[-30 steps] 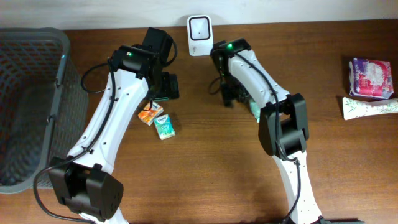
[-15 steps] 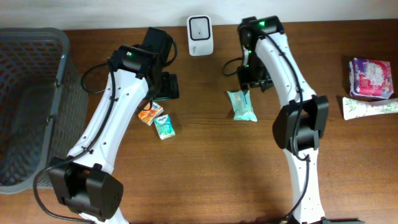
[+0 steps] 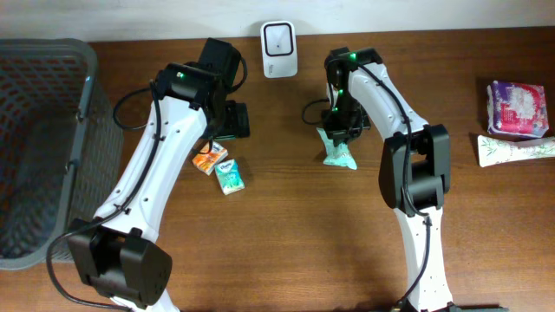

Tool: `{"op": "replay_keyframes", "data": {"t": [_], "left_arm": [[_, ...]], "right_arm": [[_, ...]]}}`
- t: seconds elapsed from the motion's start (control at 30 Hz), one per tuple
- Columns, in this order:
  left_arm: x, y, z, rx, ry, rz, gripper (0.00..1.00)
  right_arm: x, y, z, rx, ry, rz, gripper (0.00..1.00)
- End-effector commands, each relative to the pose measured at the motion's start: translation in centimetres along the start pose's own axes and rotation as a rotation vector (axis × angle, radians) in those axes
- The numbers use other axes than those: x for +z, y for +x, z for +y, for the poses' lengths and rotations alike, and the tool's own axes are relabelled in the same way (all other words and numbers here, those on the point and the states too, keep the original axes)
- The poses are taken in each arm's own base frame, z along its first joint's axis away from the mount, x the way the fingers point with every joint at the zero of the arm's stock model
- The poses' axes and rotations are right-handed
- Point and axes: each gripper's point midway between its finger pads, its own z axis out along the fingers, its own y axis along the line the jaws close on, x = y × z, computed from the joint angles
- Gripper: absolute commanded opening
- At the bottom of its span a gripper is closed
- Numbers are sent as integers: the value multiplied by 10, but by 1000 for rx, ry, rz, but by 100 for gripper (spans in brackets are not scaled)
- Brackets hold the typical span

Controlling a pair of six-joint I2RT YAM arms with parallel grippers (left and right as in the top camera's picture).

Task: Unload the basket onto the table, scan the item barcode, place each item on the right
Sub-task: 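Hold the wipes packet's barcode up to the scanner, then carry the wipes packet right and release it by the diaper pack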

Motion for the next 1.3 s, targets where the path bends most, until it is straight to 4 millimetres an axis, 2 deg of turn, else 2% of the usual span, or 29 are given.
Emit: {"op": "replay_keyframes", "data": {"t": [0.0,0.03,0.17,0.23,0.33,0.37,0.43,0.5,0.57,0.63,0.67,0.73,0.77,0.8,0.83,0.87,0.9,0.93,1.0,1.03,1.07,1.13,1.17,1.2,1.27], "left_arm": [[-11,-2,-1,10,16,-26,99],[-11,-2,-1,9,16,-26,99],[-11,-2,-1,9,16,-26,99],[-11,-3,-1,10,16,-26,99],[-11,-3,-1,10,16,-26,99],[-11,-3,-1,10,16,-26,99],[-11,-2,-1,9,16,-26,99],[-11,-3,-1,9,16,-26,99],[-11,-2,-2,11,17,-26,99],[-11,-2,-1,11,17,-26,99],[-11,-2,-1,11,17,-26,99],[-11,-2,-2,11,17,-26,99],[-11,-2,-2,11,17,-26,99],[-11,-2,-1,11,17,-26,99],[-11,-2,-1,11,17,-26,99],[-11,-2,-2,11,17,-26,99],[-11,-2,-2,11,17,-26,99],[-11,-2,-1,11,17,-26,99],[-11,-2,-2,11,17,-26,99],[-11,-2,-2,11,17,-26,99],[-11,-2,-1,11,17,-26,99],[-11,-2,-1,11,17,-26,99],[-11,-2,-2,11,17,-26,99],[-11,-2,-1,11,17,-26,99],[-11,-2,-2,11,17,-26,99]], "right_arm": [[-18,-18,34,-33,-117,-90,4],[-31,-30,40,-40,-142,-148,4],[-129,-114,64,-58,-220,-599,4],[-165,-149,79,-105,-252,-805,4],[-197,-181,99,-152,-267,-1019,4],[-203,-189,96,-136,-229,-1076,4],[-203,-204,90,-92,-146,-1142,4],[-190,-214,95,-116,-127,-1157,4],[-169,-224,92,-101,-96,-1152,4],[-162,-225,92,-100,-94,-1144,4],[-167,-225,92,-100,-96,-1152,4],[-203,-217,79,-78,-97,-1195,4],[-226,-208,62,-47,-91,-1206,4],[-249,-194,34,-6,-69,-1196,4],[-257,-183,8,52,-54,-1169,4],[-268,-161,-44,215,-21,-1122,4],[-265,-133,-98,381,25,-1041,4],[-252,-103,-150,497,80,-931,4],[-218,-51,-218,638,145,-731,4],[-195,-9,-264,746,177,-586,4],[-185,18,-294,818,192,-522,4],[-171,58,-338,968,190,-450,4],[-157,87,-364,1107,177,-400,4],[-140,110,-383,1203,167,-350,4],[-111,136,-404,1284,154,-286,4]]}}
